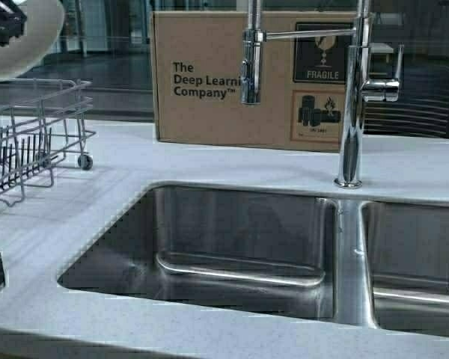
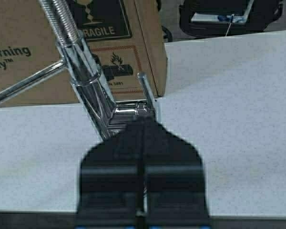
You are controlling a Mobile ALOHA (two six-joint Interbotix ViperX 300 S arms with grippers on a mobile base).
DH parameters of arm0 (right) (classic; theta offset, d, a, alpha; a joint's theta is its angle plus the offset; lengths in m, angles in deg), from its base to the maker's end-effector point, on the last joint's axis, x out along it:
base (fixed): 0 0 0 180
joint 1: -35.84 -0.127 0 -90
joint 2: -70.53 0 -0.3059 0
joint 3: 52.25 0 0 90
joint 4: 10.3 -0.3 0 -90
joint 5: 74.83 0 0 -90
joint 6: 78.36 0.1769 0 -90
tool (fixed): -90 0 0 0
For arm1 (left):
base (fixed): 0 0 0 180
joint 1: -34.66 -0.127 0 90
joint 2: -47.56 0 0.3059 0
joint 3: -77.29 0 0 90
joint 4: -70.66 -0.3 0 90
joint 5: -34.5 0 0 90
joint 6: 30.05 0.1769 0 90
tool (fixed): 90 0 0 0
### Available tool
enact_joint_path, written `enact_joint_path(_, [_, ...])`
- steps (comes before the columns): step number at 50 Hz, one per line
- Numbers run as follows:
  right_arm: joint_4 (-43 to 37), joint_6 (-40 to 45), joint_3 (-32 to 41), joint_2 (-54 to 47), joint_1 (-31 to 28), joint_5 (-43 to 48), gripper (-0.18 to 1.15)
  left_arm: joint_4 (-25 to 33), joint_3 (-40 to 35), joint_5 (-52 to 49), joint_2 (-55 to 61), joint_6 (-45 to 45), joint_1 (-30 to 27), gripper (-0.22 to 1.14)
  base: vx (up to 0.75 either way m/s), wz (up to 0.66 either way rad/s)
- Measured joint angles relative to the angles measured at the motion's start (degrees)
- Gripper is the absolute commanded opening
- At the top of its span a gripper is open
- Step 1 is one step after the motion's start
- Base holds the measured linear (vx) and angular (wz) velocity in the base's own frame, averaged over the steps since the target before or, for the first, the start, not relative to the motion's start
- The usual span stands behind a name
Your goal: Wash the pan
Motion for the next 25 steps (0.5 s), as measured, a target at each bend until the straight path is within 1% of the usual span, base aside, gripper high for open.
enact_joint_path(6, [-0.1, 0.0, 0.0, 0.0, -0.2, 0.0, 0.05, 0.0, 1.1, 3.2, 0.6, 0.0, -4.7, 0.03, 0.0, 0.03])
enact_joint_path(11, [0.0, 0.0, 0.0, -0.1, -0.4, 0.0, 0.05, 0.0, 1.6, 5.1, 1.8, 0.0, -7.3, 0.03, 0.0, 0.02])
enact_joint_path(25, [0.0, 0.0, 0.0, -0.4, -0.3, 0.0, 0.05, 0.0, 4.0, 8.0, 9.9, 0.0, -10.5, 0.03, 0.0, 0.01])
